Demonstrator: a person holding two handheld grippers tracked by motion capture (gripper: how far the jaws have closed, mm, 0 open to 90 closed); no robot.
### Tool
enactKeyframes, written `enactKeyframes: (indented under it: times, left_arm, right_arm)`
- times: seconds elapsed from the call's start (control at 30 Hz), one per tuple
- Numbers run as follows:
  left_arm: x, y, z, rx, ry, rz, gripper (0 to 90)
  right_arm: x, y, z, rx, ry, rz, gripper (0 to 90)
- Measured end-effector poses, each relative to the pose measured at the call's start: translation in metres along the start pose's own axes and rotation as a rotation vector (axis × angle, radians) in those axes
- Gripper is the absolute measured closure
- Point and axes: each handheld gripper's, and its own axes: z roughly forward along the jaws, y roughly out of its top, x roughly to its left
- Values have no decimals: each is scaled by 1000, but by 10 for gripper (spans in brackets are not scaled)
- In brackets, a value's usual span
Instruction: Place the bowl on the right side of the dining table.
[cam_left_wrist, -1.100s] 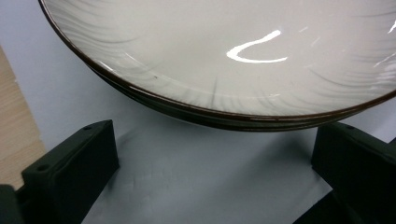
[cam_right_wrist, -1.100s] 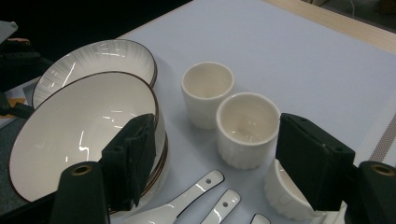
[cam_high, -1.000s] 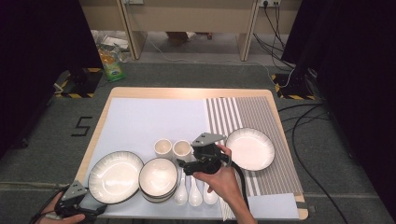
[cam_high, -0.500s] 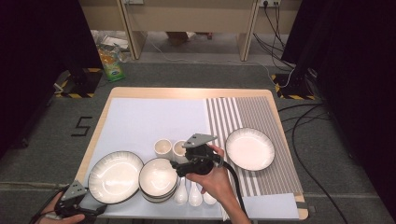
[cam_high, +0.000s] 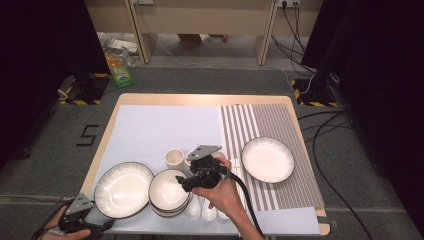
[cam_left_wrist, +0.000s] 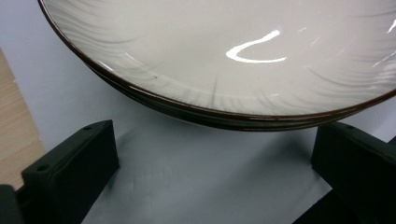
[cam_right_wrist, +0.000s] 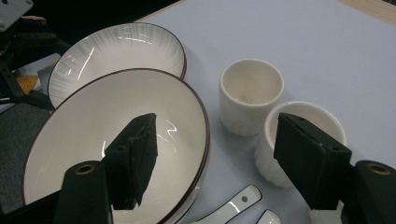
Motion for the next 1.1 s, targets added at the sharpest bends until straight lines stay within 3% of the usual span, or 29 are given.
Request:
enactKeyframes:
  times: [0.33, 0.7, 0.77, 1.1]
  left_arm:
    - [0, -1, 0, -3, 1, 0, 0]
    - [0, -1, 0, -5, 1, -1, 0]
    - [0, -1, 0, -7, -1, 0, 0]
    - [0, -1, 0, -5, 1, 1, 0]
  right_arm:
    - [2, -2, 15, 29, 29, -38, 431]
    - [0, -4, 28, 61, 63, -42, 542]
    - [-1, -4, 29, 49, 49, -35, 579]
    - [0, -4, 37, 76, 59, -46, 622]
